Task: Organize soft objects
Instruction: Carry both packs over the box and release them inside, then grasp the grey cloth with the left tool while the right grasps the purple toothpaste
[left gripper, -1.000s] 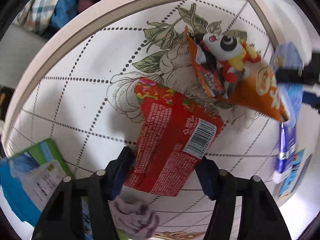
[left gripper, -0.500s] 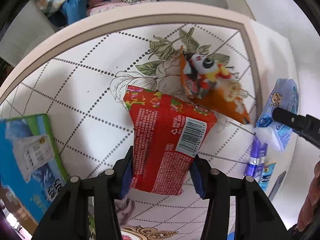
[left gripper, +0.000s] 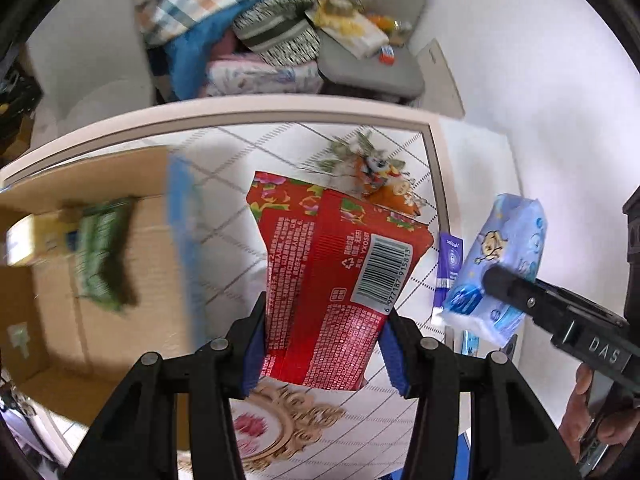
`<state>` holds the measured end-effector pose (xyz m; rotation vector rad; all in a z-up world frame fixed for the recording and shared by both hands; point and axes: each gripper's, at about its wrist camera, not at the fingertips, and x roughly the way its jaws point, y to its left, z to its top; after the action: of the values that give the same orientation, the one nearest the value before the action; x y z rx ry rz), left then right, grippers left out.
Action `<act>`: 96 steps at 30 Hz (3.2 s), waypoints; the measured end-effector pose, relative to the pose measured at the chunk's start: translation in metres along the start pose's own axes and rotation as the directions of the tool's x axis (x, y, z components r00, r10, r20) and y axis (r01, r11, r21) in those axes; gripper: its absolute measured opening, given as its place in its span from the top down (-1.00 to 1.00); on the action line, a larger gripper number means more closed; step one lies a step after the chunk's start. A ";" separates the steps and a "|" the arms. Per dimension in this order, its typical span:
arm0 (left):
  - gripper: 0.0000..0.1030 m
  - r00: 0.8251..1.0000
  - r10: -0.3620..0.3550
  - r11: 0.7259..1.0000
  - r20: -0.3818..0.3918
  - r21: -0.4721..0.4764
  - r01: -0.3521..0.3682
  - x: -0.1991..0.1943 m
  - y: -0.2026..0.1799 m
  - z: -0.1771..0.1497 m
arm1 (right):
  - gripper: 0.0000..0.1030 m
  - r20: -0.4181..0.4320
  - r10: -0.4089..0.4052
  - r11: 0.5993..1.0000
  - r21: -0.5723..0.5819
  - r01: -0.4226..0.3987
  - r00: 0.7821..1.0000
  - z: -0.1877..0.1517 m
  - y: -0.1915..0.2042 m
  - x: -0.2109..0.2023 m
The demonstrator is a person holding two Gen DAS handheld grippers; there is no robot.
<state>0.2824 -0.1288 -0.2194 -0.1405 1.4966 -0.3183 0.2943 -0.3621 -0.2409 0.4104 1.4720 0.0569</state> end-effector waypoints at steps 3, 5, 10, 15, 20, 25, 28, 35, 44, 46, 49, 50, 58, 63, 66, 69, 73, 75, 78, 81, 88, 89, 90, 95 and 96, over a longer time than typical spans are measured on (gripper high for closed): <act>0.10 0.999 0.012 1.000 0.033 -0.029 -0.011 -0.038 0.037 -0.010 | 0.13 0.009 0.041 0.997 -0.069 -0.040 0.999 -0.020 0.048 -0.012; 0.10 0.998 0.032 0.998 0.048 -0.050 -0.029 -0.054 0.064 -0.016 | 0.13 0.007 0.069 0.991 -0.119 -0.068 0.998 -0.033 0.090 -0.015; 0.09 0.994 0.095 0.990 0.062 -0.106 -0.088 -0.076 0.134 -0.028 | 0.13 -0.010 0.091 0.972 -0.218 -0.090 0.996 -0.062 0.176 -0.009; 0.10 0.992 0.128 0.980 0.020 -0.153 -0.123 -0.068 0.193 -0.035 | 0.13 -0.058 0.056 0.957 -0.283 -0.070 0.997 -0.082 0.255 0.032; 0.10 0.991 0.120 0.974 -0.063 -0.183 -0.130 -0.035 0.239 -0.037 | 0.13 -0.116 -0.021 0.945 -0.325 -0.018 0.993 -0.099 0.304 0.089; 0.10 0.985 0.081 0.971 -0.156 -0.212 -0.113 0.008 0.265 -0.042 | 0.13 -0.172 -0.087 0.938 -0.346 0.023 0.981 -0.103 0.319 0.146; 0.09 0.978 0.055 0.970 -0.201 -0.222 -0.100 0.029 0.272 -0.047 | 0.13 -0.196 -0.123 0.931 -0.364 0.044 0.973 -0.111 0.325 0.169; 0.09 0.973 0.032 0.975 -0.227 -0.209 -0.081 0.046 0.271 -0.051 | 0.10 -0.243 -0.177 0.921 -0.383 0.073 0.954 -0.123 0.324 0.204; -0.10 0.971 0.037 0.977 -0.237 -0.198 -0.085 0.038 0.269 -0.047 | -0.29 -0.258 -0.182 0.926 -0.370 0.077 0.949 -0.120 0.319 0.209; -0.15 0.977 0.034 0.976 -0.211 -0.204 -0.078 0.029 0.271 -0.049 | -0.32 -0.247 -0.191 0.926 -0.367 0.090 0.950 -0.120 0.317 0.204; -0.62 0.984 0.071 0.978 -0.163 -0.184 -0.101 0.009 0.266 -0.051 | -0.46 -0.221 -0.211 0.926 -0.358 0.122 0.952 -0.119 0.311 0.194; -0.69 0.987 0.087 0.978 -0.136 -0.176 -0.111 -0.001 0.264 -0.052 | -0.57 -0.207 -0.220 0.925 -0.353 0.137 0.953 -0.119 0.308 0.188; -0.86 0.979 0.203 0.970 0.013 -0.141 -0.199 -0.053 0.252 -0.074 | -0.91 -0.087 -0.222 0.941 -0.278 0.190 0.971 -0.133 0.299 0.136; -0.86 0.961 0.258 0.958 0.094 -0.150 -0.243 -0.078 0.250 -0.094 | -0.93 -0.018 -0.212 0.943 -0.265 0.199 0.977 -0.145 0.304 0.107; -0.86 0.954 0.270 0.956 0.130 -0.154 -0.250 -0.092 0.246 -0.104 | -0.93 0.028 -0.202 0.942 -0.270 0.202 0.979 -0.155 0.309 0.089; -0.86 0.945 0.282 0.953 0.166 -0.161 -0.256 -0.109 0.239 -0.115 | -0.93 0.066 -0.196 0.938 -0.278 0.207 0.978 -0.166 0.316 0.076; -0.86 0.933 0.293 0.950 0.211 -0.173 -0.259 -0.136 0.230 -0.129 | -0.93 0.116 -0.175 0.937 -0.285 0.202 0.978 -0.179 0.320 0.050; -0.86 0.928 0.295 0.949 0.228 -0.182 -0.257 -0.148 0.227 -0.134 | -0.93 0.137 -0.154 0.942 -0.279 0.187 0.979 -0.186 0.319 0.036; -0.86 0.923 0.296 0.948 0.246 -0.192 -0.253 -0.162 0.223 -0.140 | -0.93 0.163 -0.122 0.947 -0.276 0.164 0.979 -0.194 0.319 0.018; -0.86 0.914 0.307 0.945 0.266 -0.196 -0.261 -0.171 0.218 -0.144 | -0.93 0.174 -0.092 0.950 -0.281 0.139 0.981 -0.199 0.317 0.005; -0.86 0.911 0.293 0.952 0.290 -0.173 -0.251 -0.180 0.186 -0.140 | -0.93 0.181 -0.022 0.965 -0.252 0.068 0.983 -0.198 0.295 -0.018; -0.86 0.912 0.282 0.957 0.298 -0.153 -0.246 -0.181 0.176 -0.137 | -0.93 0.187 -0.020 0.970 -0.235 0.065 0.982 -0.197 0.284 -0.023; -0.86 0.912 0.275 0.961 0.306 -0.127 -0.248 -0.180 0.164 -0.133 | -0.94 0.195 -0.024 0.973 -0.222 0.068 0.981 -0.195 0.276 -0.026; -0.86 0.919 0.250 0.961 0.306 0.037 -0.274 -0.155 0.085 -0.103 | -1.00 0.213 -0.058 0.991 -0.108 0.083 0.975 -0.181 0.198 -0.045; -0.86 0.923 0.248 0.957 0.294 0.074 -0.281 -0.145 0.067 -0.095 | -1.00 0.217 -0.067 0.993 -0.076 0.086 0.974 -0.178 0.180 -0.049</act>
<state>0.1899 -0.0126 -0.1077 0.1064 1.1924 -0.1568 0.1536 -0.1667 -0.1476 0.2806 1.2667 0.0134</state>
